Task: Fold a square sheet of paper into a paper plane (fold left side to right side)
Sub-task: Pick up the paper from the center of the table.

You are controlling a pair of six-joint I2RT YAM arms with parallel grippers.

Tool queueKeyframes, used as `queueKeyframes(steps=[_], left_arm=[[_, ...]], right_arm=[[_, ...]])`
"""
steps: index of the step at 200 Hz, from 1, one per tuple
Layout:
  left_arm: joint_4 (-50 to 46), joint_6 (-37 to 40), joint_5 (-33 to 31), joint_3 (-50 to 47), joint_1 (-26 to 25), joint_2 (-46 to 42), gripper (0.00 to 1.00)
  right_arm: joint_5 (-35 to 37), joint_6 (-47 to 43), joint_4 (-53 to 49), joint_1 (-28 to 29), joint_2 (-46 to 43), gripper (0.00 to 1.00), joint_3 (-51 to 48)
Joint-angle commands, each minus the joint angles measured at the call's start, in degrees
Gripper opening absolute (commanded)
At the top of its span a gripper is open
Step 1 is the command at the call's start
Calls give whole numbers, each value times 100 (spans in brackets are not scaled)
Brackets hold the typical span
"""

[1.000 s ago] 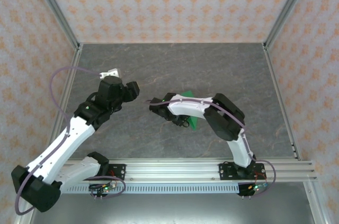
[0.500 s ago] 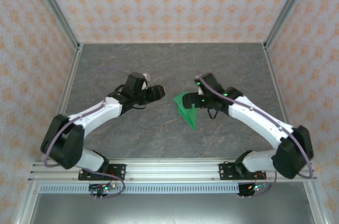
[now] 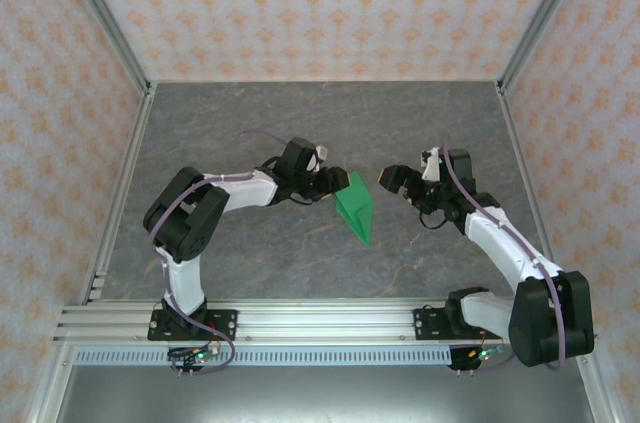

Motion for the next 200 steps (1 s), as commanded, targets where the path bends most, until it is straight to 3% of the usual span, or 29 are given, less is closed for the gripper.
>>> queueKeyframes(steps=[1,47,76,84,109,137,200], left_arm=[[214,-23,148,207,-11,268,49],[233,289,148,120,4,186,15],[412,602,345,-107,91,39,1],[509,707,462,-202,147,-186,0],[799,1051,953,-530,322,-498,0],[989,1365,1532,-841,477,-806,0],[778,1768,2259,-1018,494,-1289,0]], right_arm=[[-290,-63,310,-27,-59,100,24],[-225,-444,73,-25,62,100,60],[-496,-607,91,-23,580,96,142],[-733,-711,99,-25,789,90,197],[-1361,-1073,-66,-26,1437,84,559],[-1883,-1453,62,54,1832,85,754],[-2698,-896,2062,109,2313,77,388]])
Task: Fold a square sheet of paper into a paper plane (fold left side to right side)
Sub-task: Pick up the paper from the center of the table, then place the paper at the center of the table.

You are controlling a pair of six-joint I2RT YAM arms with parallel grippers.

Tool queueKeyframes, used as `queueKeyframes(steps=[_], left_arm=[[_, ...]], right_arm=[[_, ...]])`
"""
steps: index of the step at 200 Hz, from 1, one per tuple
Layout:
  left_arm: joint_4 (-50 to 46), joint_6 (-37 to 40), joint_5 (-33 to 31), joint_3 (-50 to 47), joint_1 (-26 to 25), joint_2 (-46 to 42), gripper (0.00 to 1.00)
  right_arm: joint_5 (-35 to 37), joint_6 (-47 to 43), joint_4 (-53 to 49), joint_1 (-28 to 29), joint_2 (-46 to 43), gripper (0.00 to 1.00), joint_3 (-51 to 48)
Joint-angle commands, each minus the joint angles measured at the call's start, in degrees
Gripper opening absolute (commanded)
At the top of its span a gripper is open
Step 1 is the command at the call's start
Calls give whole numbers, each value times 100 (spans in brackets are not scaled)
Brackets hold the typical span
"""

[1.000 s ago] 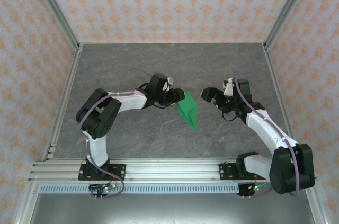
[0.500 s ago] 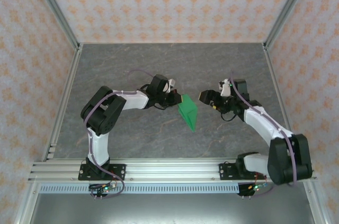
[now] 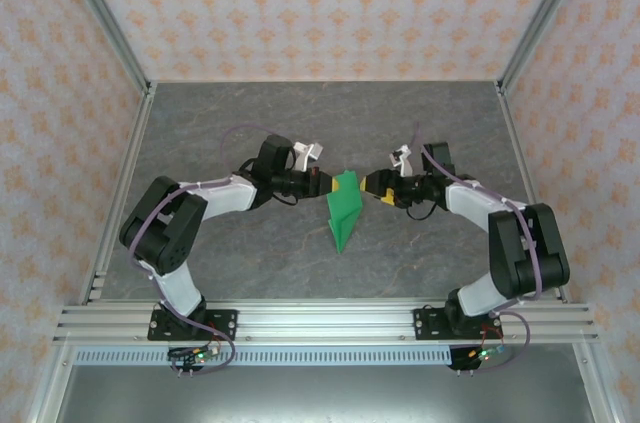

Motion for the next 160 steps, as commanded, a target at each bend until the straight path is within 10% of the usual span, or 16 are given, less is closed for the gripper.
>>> queueKeyframes(steps=[1,160], left_arm=[[59,297,455,-95,-13,-316,0],[59,481,582,-99,-15,-391,0]], right_arm=[[-590,228,1241,13,192,77,-158],[-1244,-270,964,145,348,44,-198]])
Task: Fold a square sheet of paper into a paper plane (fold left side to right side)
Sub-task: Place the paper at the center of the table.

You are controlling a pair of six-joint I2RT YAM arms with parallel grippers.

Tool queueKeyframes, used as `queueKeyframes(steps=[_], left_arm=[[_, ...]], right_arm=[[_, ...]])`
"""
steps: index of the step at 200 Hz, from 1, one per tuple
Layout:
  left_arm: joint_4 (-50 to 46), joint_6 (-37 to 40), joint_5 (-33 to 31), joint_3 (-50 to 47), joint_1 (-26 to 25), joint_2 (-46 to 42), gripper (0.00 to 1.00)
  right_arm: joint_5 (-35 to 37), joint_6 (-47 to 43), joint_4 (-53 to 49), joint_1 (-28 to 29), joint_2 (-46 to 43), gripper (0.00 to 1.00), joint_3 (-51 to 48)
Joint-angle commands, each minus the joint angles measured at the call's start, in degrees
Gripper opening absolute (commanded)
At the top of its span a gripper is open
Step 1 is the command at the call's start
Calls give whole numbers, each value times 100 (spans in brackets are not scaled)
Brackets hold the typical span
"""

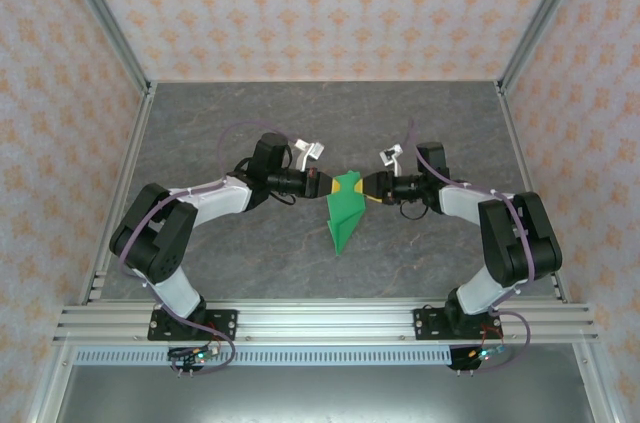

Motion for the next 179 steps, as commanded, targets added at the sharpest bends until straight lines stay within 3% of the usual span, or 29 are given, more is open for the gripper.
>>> queueKeyframes(steps=[1,119,144,150,179], left_arm=[[56,114,99,-35,-20,-55,0],[-230,309,-65,148,-17,366,0],[-559,482,-186,342,-16,553,14],[-655,539,-243,401,-11,593,22],[-1351,865,-800,682,6,599,47]], right_arm=[[-175,-414,-327,16,-54,44,36],[365,-868,-1370,25,-269,15,168],[760,-968,-2070,67,-222,4,413],[891,-952,-2222,91,-206,0,463],[1298,-690,-2723,246,-109,0,675]])
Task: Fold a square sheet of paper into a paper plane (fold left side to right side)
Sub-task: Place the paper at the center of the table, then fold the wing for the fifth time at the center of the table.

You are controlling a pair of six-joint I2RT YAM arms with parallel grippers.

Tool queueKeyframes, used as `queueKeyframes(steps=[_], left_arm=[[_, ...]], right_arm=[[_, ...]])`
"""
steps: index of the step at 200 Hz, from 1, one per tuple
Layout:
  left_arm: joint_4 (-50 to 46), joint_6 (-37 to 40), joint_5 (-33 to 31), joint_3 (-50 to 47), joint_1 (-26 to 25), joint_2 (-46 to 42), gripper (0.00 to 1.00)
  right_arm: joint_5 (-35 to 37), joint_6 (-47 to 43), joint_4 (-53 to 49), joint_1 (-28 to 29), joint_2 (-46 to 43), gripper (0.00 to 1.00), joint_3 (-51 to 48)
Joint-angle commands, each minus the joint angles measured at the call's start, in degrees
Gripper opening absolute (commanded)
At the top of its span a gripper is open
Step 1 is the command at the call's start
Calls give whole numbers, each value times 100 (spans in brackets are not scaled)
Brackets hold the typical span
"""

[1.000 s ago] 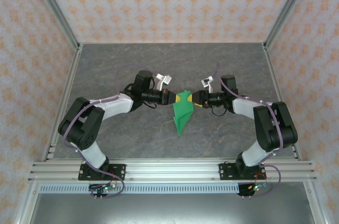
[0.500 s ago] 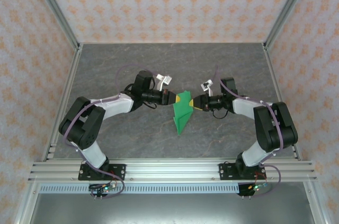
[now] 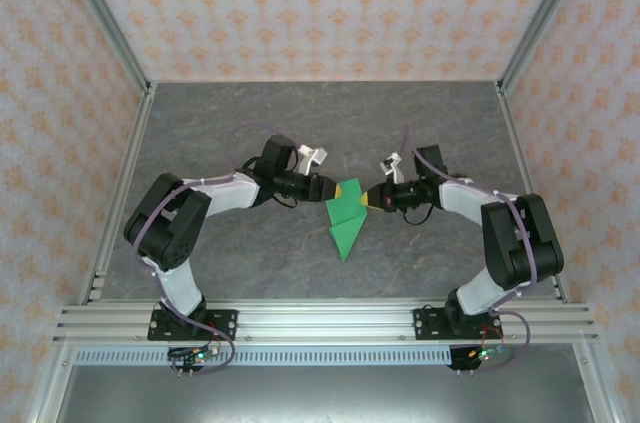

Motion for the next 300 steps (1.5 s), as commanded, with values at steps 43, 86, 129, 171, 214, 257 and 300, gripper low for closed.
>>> queueKeyframes(steps=[43,86,129,171,214,257,300], left_arm=[[-1601,781,-2305,221,87,-822,65],[-2734,1296,-3568,1,-566,-1946,64],[-3188,794,-4503,-18,-2040,-2077,63],[-3150,136,-5400,452,-3062,-1254,64],[-3833,-96,-6072,1275,-3287,-318,64],[-4314,-253,-6518,1834,-3433,321,58],[-4739,-362,-6853,2230,-3500,854,48]], right_arm=[[1011,854,-871,227,118,0,471],[1196,1412,-853,267,355,0,655],[1242,1855,-800,299,377,0,776],[1275,1916,-874,364,410,0,816],[1321,1966,-881,390,413,0,807],[1329,2004,-861,439,473,0,823],[1372,1967,-923,451,528,0,842]])
